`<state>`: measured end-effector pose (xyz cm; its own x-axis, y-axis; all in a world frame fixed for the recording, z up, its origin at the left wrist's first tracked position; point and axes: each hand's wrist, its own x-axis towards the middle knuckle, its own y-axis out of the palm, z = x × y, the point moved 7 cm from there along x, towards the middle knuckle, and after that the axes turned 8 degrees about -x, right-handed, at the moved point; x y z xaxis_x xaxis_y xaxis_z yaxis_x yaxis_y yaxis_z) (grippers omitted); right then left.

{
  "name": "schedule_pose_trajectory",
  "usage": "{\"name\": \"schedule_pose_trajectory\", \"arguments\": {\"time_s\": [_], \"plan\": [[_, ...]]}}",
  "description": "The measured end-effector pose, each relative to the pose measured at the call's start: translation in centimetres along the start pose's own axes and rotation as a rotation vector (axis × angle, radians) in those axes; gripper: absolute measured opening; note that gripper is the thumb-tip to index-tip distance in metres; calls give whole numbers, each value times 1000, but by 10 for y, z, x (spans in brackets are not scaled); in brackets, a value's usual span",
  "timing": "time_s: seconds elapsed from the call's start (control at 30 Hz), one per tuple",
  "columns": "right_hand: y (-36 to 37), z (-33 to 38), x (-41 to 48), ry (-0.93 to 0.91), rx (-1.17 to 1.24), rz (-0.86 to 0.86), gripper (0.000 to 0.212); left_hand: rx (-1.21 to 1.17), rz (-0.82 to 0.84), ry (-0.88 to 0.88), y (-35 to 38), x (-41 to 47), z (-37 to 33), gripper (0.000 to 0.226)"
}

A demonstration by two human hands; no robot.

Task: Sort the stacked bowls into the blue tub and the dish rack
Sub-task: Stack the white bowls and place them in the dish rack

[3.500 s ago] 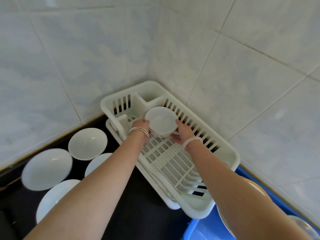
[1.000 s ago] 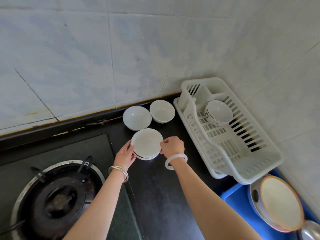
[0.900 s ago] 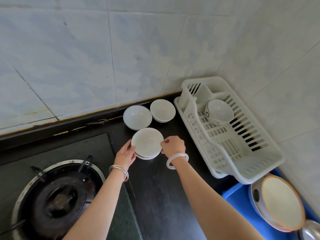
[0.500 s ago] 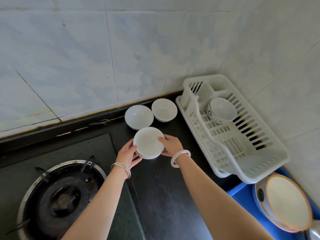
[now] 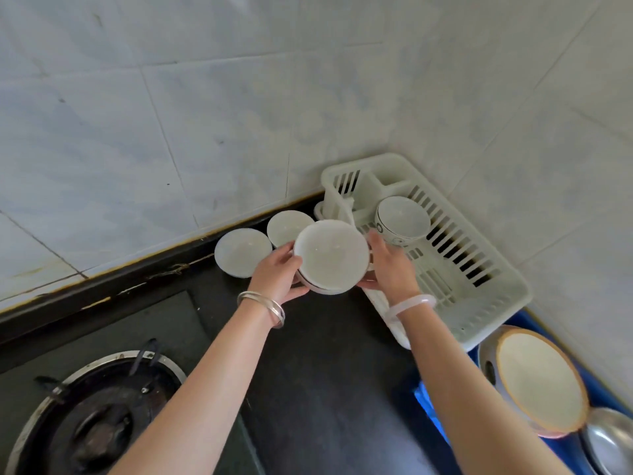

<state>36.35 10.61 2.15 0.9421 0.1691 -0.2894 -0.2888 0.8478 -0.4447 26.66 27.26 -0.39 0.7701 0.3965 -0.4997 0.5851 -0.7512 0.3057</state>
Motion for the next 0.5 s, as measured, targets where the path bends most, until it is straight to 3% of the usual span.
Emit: {"name": "schedule_pose_trajectory", "arguments": {"time_s": [0.07, 0.27, 0.5], "plan": [[-36, 6, 8, -24, -18, -45, 33, 8, 63, 6, 35, 2, -10, 24], [-136, -23, 41, 103, -66, -156, 49, 76, 232, -102, 143, 17, 2, 40], [-182, -85, 76, 278, -63, -132, 48, 208, 284, -264, 220, 52, 62, 41]]}}
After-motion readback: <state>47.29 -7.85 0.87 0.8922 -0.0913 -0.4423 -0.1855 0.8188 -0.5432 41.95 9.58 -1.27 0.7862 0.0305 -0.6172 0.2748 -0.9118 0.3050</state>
